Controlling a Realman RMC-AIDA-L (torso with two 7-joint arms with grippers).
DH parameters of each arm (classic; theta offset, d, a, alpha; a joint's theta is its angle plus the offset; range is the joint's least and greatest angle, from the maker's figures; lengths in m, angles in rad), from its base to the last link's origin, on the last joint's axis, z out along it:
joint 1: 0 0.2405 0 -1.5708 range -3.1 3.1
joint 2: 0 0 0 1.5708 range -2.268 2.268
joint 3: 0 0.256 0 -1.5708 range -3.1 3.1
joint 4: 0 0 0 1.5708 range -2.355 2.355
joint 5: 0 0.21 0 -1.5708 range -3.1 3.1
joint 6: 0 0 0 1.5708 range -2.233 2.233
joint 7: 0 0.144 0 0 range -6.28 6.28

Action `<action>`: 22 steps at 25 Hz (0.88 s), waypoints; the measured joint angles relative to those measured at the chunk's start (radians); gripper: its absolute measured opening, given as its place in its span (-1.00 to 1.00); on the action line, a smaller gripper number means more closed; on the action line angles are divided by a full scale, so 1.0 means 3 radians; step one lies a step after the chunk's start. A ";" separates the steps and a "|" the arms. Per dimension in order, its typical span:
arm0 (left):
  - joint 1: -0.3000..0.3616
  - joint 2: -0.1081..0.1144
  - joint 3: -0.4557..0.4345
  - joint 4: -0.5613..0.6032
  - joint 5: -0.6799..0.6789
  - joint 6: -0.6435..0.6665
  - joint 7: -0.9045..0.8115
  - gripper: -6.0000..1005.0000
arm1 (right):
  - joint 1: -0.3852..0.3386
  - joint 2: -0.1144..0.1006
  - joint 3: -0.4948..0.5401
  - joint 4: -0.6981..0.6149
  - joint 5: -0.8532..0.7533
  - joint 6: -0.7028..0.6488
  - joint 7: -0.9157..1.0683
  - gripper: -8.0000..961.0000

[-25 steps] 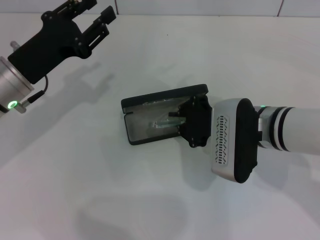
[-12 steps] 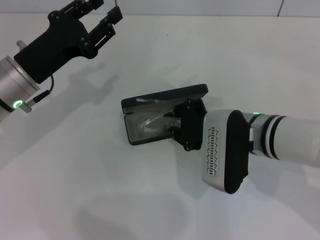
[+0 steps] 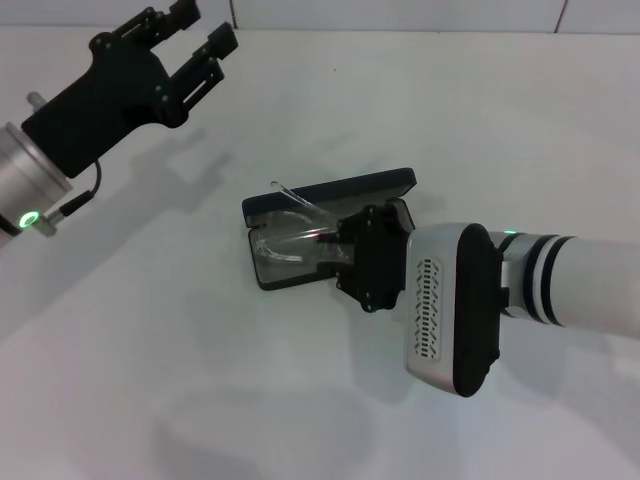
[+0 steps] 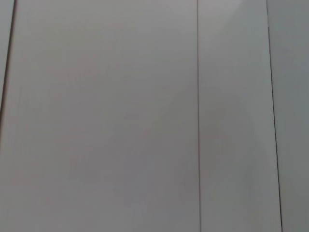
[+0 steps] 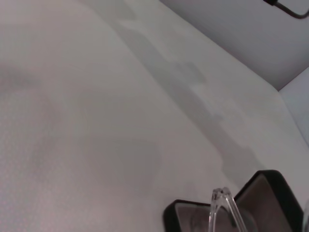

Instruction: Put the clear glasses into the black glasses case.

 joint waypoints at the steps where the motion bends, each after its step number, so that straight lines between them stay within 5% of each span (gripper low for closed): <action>1: 0.0018 0.0000 -0.0002 0.0003 0.0000 0.0002 0.0000 0.05 | -0.0001 -0.0002 0.0002 0.0002 -0.0001 -0.0020 0.0000 -0.48; 15: 0.0158 0.0011 -0.0010 0.0053 -0.0005 0.0015 -0.0004 0.05 | -0.0155 -0.0022 0.0726 -0.0291 -0.0014 -0.1144 0.0004 -0.48; 22: 0.0153 0.0011 -0.0001 0.0043 0.0023 0.0014 -0.0025 0.05 | -0.0116 -0.0021 0.1704 -0.0081 0.0597 -0.2248 -0.0141 -0.48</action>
